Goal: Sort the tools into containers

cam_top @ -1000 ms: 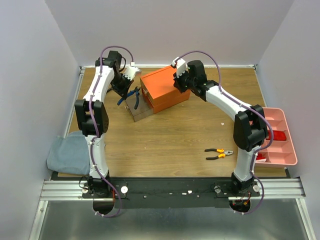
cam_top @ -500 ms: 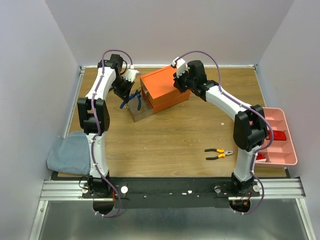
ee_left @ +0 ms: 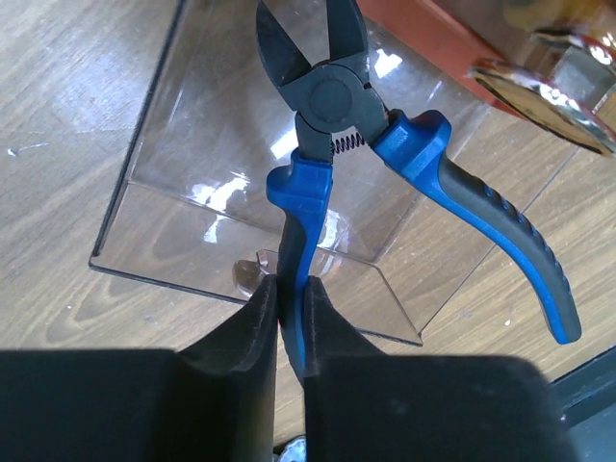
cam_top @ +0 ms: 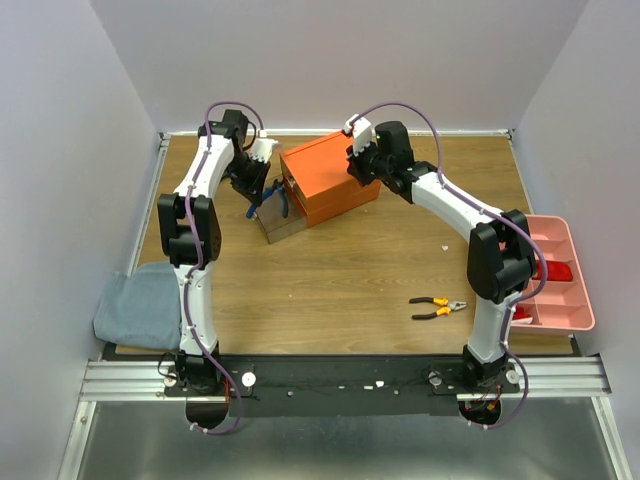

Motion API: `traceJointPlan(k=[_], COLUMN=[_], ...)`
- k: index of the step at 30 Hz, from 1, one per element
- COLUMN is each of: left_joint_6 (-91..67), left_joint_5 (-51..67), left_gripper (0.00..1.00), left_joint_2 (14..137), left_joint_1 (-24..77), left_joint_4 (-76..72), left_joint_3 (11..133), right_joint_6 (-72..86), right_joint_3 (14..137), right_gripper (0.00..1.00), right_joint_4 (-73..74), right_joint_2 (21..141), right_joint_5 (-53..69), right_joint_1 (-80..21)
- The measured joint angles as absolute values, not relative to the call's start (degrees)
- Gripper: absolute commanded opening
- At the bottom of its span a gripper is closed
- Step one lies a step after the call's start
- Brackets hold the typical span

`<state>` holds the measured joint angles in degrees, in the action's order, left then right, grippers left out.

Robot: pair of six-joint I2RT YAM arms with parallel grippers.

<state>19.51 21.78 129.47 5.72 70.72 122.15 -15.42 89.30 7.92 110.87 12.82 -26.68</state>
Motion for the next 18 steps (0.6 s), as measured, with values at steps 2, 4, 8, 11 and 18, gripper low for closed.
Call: traceJointPlan(k=[2,4,8,11,18], left_joint_6=[18.74,18.00,16.58,15.66,14.48], left_joint_5=[21.63,21.61,21.65,21.67,22.79], left_gripper=[0.26,0.31,0.37,0.38,0.39], left_joint_2=[129.47,129.47,129.47,129.47,129.47], left_joint_1=[5.72,5.72,5.72,5.72,5.72], left_joint_4=[70.39,69.87,68.90,68.51,67.72], left_joint_3=[122.23,122.37,123.07,124.01,124.92], right_joint_6=[-15.51,-15.53,-15.55,-15.55,-15.55], right_joint_3=[89.30,89.30,89.30,89.27,89.27], right_gripper=[0.01,0.01,0.01,0.01,0.01], right_joint_4=[7.92,7.92,7.94,7.94,7.94], right_joint_2=[110.87,110.87,110.87,110.87,110.87], right_joint_5=[12.82,12.82,12.82,12.82,12.82], right_joint_1=[-26.68,-26.68,-26.68,-26.68,-26.68])
